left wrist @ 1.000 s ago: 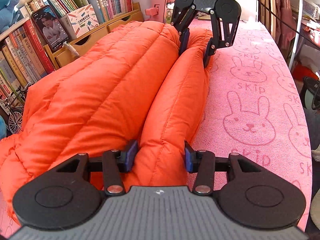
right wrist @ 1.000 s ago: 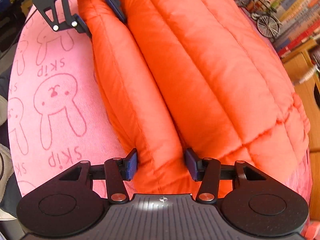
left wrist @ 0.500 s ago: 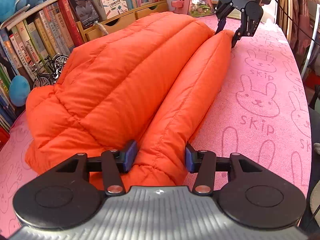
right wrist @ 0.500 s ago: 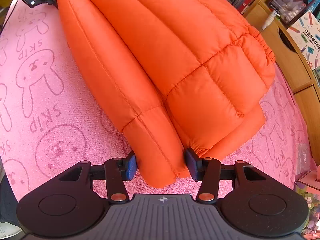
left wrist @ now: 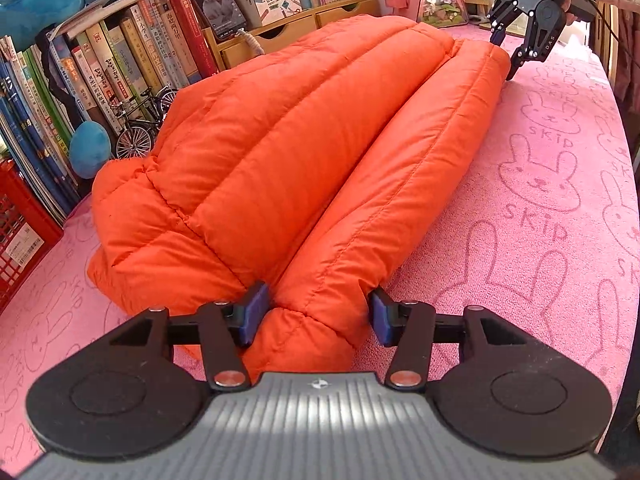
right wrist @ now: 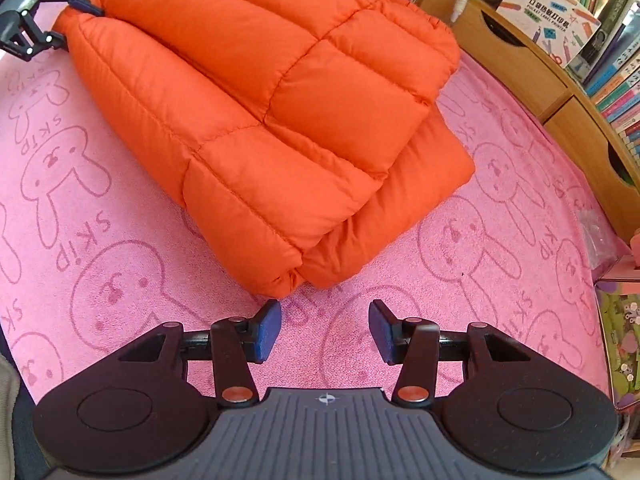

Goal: Fold clothes

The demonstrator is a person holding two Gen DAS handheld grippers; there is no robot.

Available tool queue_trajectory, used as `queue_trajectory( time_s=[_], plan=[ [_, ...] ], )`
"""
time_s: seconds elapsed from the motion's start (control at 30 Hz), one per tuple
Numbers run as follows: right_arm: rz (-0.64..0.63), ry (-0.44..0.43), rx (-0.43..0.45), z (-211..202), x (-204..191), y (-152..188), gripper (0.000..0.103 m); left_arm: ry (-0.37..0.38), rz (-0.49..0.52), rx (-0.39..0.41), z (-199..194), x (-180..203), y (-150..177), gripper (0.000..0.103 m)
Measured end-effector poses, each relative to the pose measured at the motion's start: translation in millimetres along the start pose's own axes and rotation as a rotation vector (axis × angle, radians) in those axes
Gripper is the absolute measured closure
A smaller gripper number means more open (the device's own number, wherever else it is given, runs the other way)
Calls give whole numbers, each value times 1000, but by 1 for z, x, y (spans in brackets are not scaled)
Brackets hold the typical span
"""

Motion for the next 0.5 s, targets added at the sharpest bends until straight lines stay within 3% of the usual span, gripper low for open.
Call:
queue_trajectory(
  time_s=[0.07,0.13,0.2,0.23,0.33,0.43,0.5],
  plan=[
    [45,9,71,40,23,-53,54,-5,-1,-2,0,0,1,51],
    [130,11,170,45,37,-77,52,-13,0,2,0,1,2,51],
    [305,-9,322,64,66,-104,49,-21,-11,9,0,0,2,51],
    [398,-29,393,68,79,-110,43,-26,-20,9,-1,0,1,51],
    [637,-130,518,110,94,-120,37,-44,-62,6,-5,0,-5,51],
    [664,-189,551,148,88,-140,39,-63,-135,31,-20,1,-20,51],
    [664,-214,603,153,80,-148,41,-73,-176,91,-36,2,-33,50]
  ],
)
Point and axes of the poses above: each gripper's, at about its wrist camera, not at the fingertips, and z roughly the way its jaws point, x to its right, y to its underside, the point moved 8 cm from there along z, roughly the way its jaws point, and after that the axes turned 15 degrees about x, right-handed, at the moved point
